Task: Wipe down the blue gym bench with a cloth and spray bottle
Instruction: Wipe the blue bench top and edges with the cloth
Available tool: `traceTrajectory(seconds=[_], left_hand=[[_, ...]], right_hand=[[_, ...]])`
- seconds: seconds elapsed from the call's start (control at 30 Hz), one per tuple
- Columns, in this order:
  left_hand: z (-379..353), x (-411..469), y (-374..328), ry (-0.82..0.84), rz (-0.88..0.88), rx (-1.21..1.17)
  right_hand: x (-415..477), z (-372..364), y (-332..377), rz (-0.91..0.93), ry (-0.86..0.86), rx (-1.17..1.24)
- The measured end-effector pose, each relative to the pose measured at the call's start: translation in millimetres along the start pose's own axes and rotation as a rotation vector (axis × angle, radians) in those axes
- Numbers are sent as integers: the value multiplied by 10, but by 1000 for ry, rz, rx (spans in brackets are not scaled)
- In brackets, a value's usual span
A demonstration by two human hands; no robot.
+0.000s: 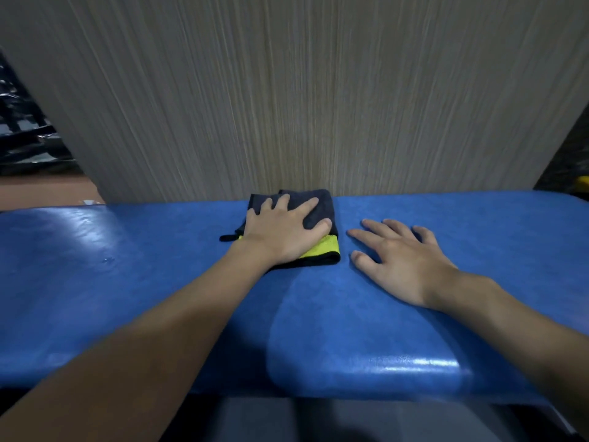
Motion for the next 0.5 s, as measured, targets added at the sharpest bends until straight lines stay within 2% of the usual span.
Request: traceTrajectory(seconds=[0.37,0.5], left_hand=[[107,-1408,17,21,-72,71],[136,-1620,37,3,-84,71]], right_hand=[[-38,33,29,-9,0,-6],[-57,84,82,-3,-35,-70]])
Point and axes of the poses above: each hand's wrist, its own x-axis towards the middle knuckle, its own z-axis out of the back of the hand, y = z × x, the point moved 3 cm from there along x, towards the middle knuckle, and after that the axes turned 4 degrees about z, right-handed, at the moved point
